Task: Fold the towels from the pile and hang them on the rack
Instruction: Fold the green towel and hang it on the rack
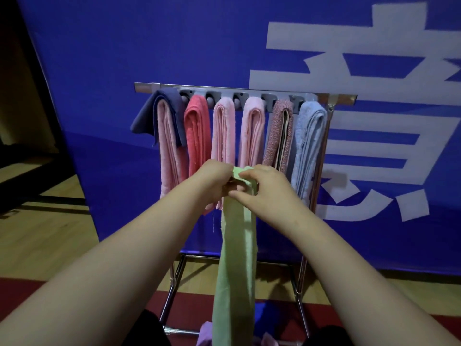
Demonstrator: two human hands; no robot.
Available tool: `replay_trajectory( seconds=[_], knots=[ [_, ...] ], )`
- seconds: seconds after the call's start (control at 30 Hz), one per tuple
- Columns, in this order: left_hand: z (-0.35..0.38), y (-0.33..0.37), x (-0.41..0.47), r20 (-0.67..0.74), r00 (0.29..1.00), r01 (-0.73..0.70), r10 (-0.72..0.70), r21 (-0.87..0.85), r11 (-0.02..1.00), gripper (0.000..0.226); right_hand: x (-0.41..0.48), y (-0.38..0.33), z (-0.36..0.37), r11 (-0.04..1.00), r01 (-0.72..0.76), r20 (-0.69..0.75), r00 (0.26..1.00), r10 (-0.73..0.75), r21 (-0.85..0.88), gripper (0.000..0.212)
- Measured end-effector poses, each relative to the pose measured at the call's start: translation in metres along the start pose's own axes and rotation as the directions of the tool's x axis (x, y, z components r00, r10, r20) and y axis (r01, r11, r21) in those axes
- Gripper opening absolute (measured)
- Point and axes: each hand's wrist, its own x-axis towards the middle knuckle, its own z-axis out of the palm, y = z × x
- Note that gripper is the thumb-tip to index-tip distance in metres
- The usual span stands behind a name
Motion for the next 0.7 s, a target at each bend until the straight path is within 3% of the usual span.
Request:
replay_trajectory(
  seconds=[0.17, 0.23, 0.3, 0.37, 0.5, 0.6, 0.7],
  knots=[
    [-0.002, 0.001, -0.002, 0.069, 0.997, 0.051, -0.041, -0.149, 0.987, 0.006, 0.003, 0.013, 0.005, 0.988, -0.097, -0.114, 0.987, 0.111, 0.12, 0.02],
    [-0.005, -0.004, 0.002, 0.007, 1.0, 0.018, -0.017, -0.064, 0.998, 0.021, 0.002, 0.016, 0.003, 0.982, -0.107, -0.131, 0.983, 0.128, 0.153, 0.016],
    [-0.009, -0.01, 0.008, -0.031, 0.989, -0.134, 0.143, 0.199, 0.971, 0.027, 0.003, 0.019, 0.001, 0.977, -0.12, -0.147, 0.978, 0.146, 0.174, 0.016],
    [-0.012, -0.012, 0.008, 0.038, 0.969, -0.235, 0.245, 0.45, 0.861, 0.026, 0.005, 0.023, 0.001, 0.972, -0.136, -0.167, 0.971, 0.169, 0.193, 0.016],
    [-0.018, -0.016, 0.014, 0.137, 0.98, -0.199, 0.144, 0.697, 0.689, 0.026, 0.006, 0.029, -0.002, 0.96, -0.165, -0.192, 0.959, 0.21, 0.228, 0.017],
    [-0.031, -0.024, 0.022, 0.163, 0.973, -0.219, 0.163, 0.876, 0.43, 0.018, 0.006, 0.036, -0.006, 0.959, -0.187, -0.224, 0.946, 0.235, 0.214, 0.016],
    [-0.041, -0.027, 0.029, 0.164, 0.93, -0.242, 0.328, 0.947, 0.213, 0.013, 0.006, 0.046, -0.004, 0.963, -0.229, -0.21, 0.944, 0.256, 0.145, 0.017]
  ],
)
